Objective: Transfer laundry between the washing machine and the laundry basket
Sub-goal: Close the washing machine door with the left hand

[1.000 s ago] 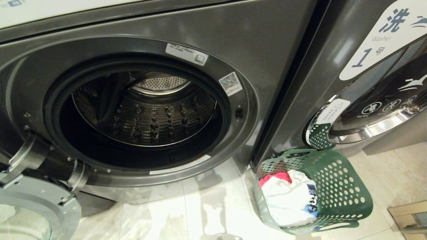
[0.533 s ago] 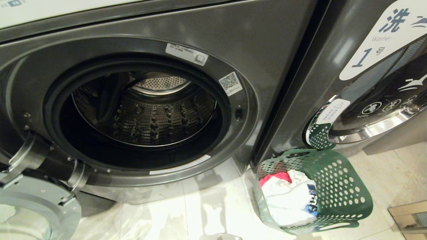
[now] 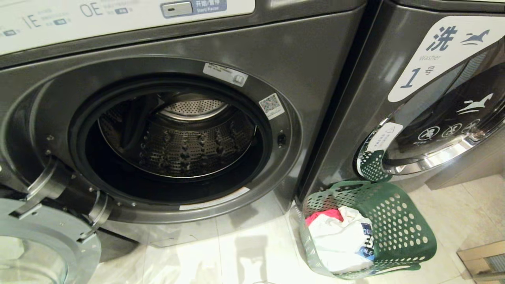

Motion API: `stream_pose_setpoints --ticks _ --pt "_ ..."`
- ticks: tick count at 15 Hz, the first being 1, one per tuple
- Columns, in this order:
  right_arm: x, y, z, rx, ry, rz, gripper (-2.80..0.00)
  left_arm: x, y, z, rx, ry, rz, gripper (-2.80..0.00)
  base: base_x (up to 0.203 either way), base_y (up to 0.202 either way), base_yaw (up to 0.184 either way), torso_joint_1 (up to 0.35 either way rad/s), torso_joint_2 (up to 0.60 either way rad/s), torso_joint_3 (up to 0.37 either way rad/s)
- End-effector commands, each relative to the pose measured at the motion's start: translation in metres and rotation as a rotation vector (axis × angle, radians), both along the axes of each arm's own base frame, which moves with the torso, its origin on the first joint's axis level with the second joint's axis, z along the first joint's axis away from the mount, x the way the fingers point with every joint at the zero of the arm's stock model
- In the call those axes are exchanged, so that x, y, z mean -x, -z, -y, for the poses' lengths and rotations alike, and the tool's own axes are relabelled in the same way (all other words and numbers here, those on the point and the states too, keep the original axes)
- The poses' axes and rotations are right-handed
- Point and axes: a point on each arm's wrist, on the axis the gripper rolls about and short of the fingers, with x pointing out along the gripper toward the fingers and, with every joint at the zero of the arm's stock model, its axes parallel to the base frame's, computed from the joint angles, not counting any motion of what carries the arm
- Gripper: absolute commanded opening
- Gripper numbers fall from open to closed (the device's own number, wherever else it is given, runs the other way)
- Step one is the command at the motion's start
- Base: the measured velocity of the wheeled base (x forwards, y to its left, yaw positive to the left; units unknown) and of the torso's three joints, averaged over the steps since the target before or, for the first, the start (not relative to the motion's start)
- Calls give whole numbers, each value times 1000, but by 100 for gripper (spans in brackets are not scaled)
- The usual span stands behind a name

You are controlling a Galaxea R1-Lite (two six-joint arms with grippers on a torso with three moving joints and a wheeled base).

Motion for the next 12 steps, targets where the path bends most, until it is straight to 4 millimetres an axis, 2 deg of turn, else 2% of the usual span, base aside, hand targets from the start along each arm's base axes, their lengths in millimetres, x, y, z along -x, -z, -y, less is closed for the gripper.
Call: stream_pose_setpoints --ticks 1,12 --pt "0 0 0 4 -1 -3 -280 0 0 0 -1 2 -1 -280 0 0 0 2 -2 206" --pt "0 0 0 1 0 -3 -280 0 0 0 -1 0 -1 -280 0 0 0 2 2 203"
